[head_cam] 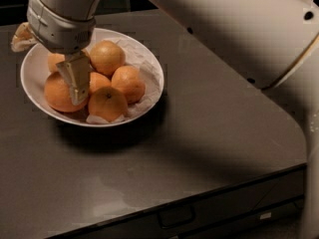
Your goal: Pick orange from white bowl
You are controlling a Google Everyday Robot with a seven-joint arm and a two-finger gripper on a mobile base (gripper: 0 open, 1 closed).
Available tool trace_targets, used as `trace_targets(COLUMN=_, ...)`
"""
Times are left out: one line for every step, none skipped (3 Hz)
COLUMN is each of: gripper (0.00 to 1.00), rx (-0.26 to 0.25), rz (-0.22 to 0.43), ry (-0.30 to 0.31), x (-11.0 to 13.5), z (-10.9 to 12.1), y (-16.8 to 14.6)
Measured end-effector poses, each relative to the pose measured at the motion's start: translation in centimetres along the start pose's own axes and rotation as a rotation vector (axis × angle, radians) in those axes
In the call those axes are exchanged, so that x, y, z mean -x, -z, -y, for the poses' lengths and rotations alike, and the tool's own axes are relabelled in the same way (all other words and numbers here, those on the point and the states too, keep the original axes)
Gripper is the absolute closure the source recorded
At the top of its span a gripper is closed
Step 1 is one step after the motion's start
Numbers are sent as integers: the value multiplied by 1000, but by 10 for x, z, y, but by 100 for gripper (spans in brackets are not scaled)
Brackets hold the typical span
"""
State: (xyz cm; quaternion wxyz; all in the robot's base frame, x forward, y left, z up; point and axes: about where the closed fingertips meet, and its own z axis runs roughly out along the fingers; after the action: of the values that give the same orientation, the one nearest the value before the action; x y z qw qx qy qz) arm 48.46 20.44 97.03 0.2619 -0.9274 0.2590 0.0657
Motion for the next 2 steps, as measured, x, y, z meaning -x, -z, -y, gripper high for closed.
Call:
trace_targets(gripper=14, rx=12, rz=7, ry=-11, x=0, z=-5, y=-4)
trace_targets(gripper=15, rx=21, rz=14, ry=-15, x=-2, z=-6, y=-8)
